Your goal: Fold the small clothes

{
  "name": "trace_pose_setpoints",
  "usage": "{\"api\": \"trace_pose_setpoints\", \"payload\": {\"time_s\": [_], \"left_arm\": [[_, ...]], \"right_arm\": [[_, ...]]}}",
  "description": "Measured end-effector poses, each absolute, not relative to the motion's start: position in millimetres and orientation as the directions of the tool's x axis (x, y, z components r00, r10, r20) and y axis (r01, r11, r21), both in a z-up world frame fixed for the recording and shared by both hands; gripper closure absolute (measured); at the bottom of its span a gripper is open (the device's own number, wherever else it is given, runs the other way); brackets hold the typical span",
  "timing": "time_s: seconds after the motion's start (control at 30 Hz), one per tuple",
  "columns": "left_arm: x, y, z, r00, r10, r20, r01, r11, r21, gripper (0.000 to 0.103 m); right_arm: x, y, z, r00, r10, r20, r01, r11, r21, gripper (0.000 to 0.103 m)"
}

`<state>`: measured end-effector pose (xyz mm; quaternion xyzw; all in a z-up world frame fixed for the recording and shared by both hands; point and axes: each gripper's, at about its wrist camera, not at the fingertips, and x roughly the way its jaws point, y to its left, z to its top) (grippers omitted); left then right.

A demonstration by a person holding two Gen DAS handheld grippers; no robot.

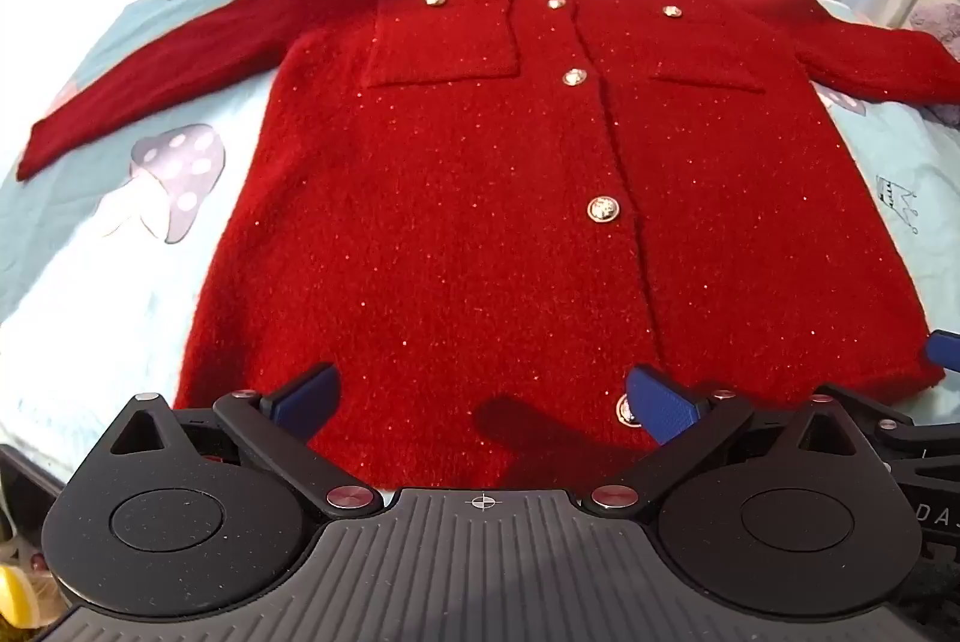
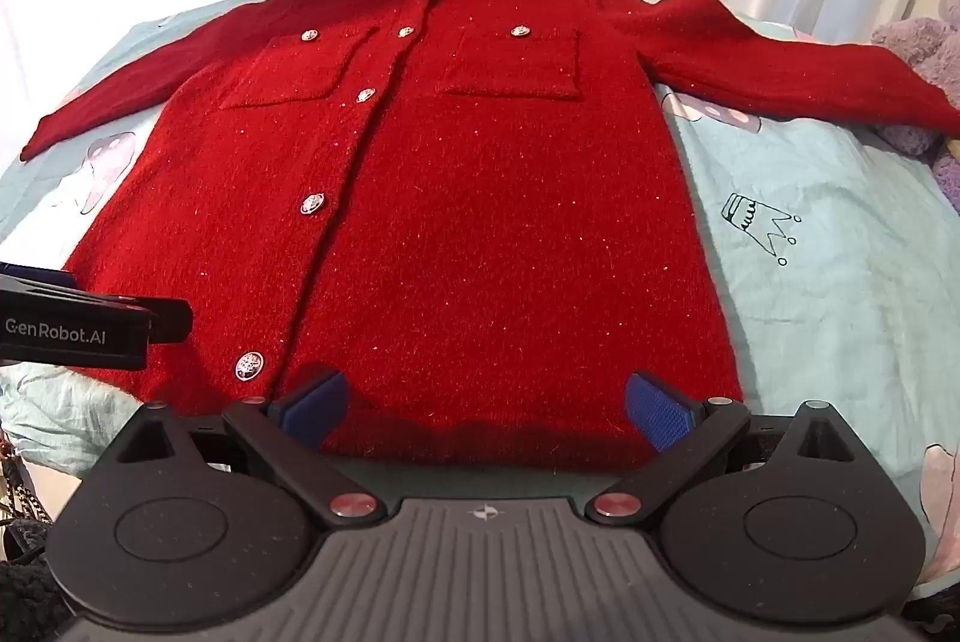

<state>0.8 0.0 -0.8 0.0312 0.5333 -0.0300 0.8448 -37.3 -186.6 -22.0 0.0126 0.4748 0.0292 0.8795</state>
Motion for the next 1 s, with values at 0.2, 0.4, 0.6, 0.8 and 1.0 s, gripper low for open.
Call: {"api": "trace_pose_setpoints", "payload": {"time_s": [0.2, 0.4, 0.6, 0.8, 1.0], "left_arm": [[3.9, -1.3, 1.9, 0.437, -0.001, -0.899, 0.077, 0.996, 0.037, 0.000], [1.9, 0.7, 2.3, 0.442, -0.010, -0.897, 0.077, 0.997, 0.027, 0.000], [1.4, 2.0, 0.6, 0.440, -0.009, -0.898, 0.074, 0.997, 0.027, 0.000], [1.4, 3.5, -0.3, 0.441, -0.014, -0.898, 0.073, 0.997, 0.021, 0.000], [1.3, 4.6, -1.3, 0.437, -0.015, -0.899, 0.071, 0.997, 0.018, 0.000]], "right_arm": [[-36.5, -186.4, -21.7, 0.545, 0.063, -0.836, -0.036, 0.998, 0.051, 0.004], [-32.1, -188.4, -20.8, 0.544, 0.064, -0.837, -0.037, 0.998, 0.052, 0.004], [-35.6, -185.6, -21.7, 0.549, 0.058, -0.834, -0.036, 0.998, 0.046, 0.004], [-37.6, -185.7, -21.1, 0.555, 0.052, -0.830, -0.030, 0.999, 0.043, 0.004], [-37.9, -186.8, -20.3, 0.554, 0.053, -0.831, -0.028, 0.999, 0.044, 0.004]]}}
